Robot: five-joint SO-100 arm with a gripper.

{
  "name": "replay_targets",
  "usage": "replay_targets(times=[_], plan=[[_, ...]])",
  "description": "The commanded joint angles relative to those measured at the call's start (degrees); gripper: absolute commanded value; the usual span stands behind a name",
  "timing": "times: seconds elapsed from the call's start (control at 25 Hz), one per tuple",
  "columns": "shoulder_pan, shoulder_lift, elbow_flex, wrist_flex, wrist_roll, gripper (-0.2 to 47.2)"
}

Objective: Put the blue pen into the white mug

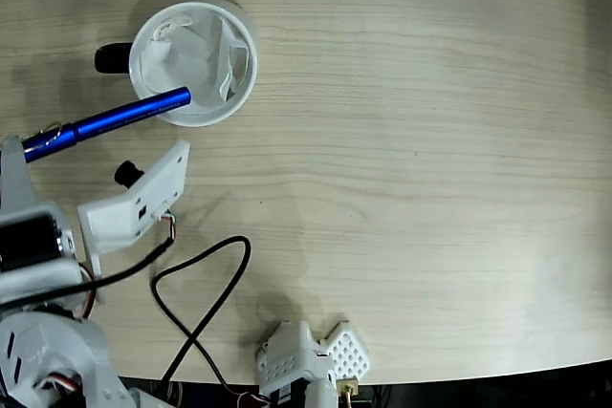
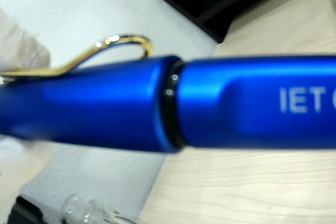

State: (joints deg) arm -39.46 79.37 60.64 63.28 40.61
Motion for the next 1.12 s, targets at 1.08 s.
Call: replay_targets(times=[1.08], plan=[[5.19,1.93,3.34,-7.38,0.97,0.0]])
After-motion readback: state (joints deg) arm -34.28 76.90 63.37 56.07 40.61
